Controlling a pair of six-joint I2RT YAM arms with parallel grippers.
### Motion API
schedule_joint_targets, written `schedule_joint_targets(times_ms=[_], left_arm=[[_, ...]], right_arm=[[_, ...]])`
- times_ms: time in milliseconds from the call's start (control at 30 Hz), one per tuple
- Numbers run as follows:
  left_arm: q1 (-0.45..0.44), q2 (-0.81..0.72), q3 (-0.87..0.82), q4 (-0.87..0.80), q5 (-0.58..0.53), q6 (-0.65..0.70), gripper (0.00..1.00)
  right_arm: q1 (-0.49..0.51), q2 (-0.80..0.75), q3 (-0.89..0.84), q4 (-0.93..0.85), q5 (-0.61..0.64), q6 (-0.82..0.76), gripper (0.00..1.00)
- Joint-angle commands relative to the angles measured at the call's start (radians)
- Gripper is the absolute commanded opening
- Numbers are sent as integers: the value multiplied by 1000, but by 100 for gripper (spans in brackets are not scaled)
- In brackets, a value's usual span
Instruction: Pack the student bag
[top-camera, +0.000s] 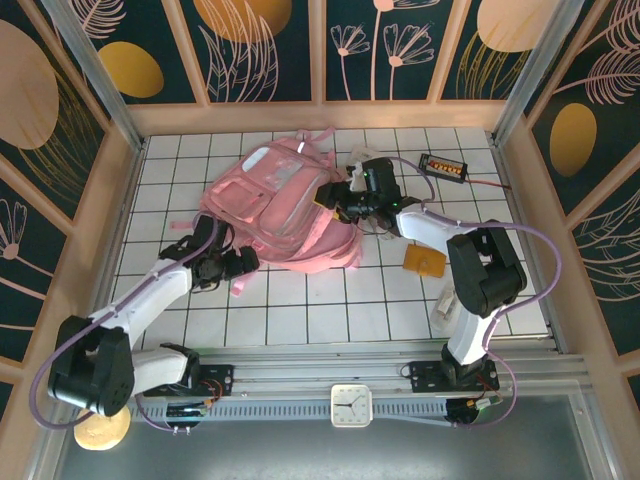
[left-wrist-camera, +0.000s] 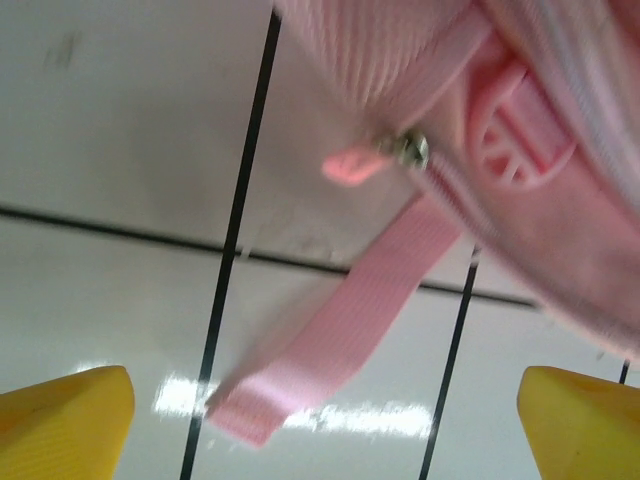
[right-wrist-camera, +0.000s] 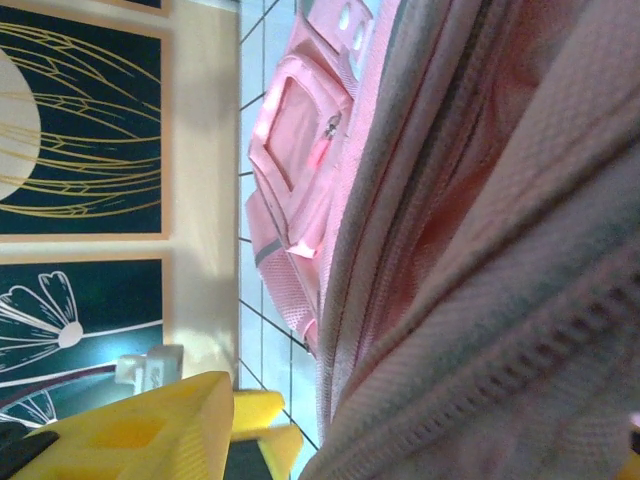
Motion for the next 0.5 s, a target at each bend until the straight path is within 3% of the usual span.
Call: schedule_joint_targets(times_ms=[0, 133, 467], left_arm=[[12, 59, 27, 141, 18, 94, 87], [20, 137, 49, 204, 53, 201, 70], [118, 212, 39, 302, 225, 372, 71]], right_arm=[[-4, -15, 23, -30, -11, -36, 55], [-6, -16, 9, -15, -18, -19, 55], [-12, -2, 29, -15, -35, -10, 55]])
